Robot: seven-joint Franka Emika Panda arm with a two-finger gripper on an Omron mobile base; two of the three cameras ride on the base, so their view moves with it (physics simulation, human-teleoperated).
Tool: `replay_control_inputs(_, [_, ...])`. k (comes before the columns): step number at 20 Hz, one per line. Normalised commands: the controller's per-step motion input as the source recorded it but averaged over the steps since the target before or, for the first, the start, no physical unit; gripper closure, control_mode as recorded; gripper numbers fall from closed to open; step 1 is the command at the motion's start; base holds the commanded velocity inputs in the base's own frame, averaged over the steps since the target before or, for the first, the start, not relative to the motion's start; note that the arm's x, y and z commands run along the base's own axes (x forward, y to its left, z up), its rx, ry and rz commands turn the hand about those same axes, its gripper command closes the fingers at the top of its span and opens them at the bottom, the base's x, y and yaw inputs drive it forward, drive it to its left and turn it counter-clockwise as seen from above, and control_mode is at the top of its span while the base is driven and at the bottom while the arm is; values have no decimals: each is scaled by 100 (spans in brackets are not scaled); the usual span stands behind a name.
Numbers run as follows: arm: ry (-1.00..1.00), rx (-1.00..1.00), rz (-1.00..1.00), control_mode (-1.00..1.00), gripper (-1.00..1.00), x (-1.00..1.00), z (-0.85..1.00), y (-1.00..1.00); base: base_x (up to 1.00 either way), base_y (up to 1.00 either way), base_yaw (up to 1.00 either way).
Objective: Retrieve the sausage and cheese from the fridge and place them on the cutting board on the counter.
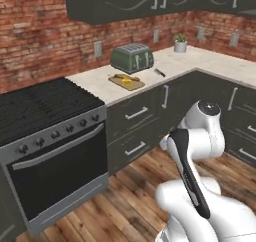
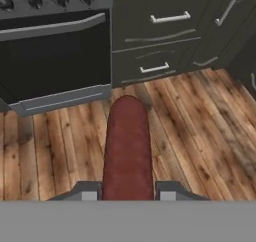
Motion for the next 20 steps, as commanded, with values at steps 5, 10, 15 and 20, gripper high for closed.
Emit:
replay_control_inputs(5, [0, 0, 0, 100, 100, 0, 0, 0, 100, 15, 13])
replay_control_inputs(10, [0, 0, 0, 100, 100, 0, 0, 0, 100, -5, 25])
replay_control_inputs(15, [0, 0, 0, 100, 100, 0, 0, 0, 100, -59, 43])
replay_control_inputs(20, [0, 0, 0, 100, 100, 0, 0, 0, 100, -76, 42])
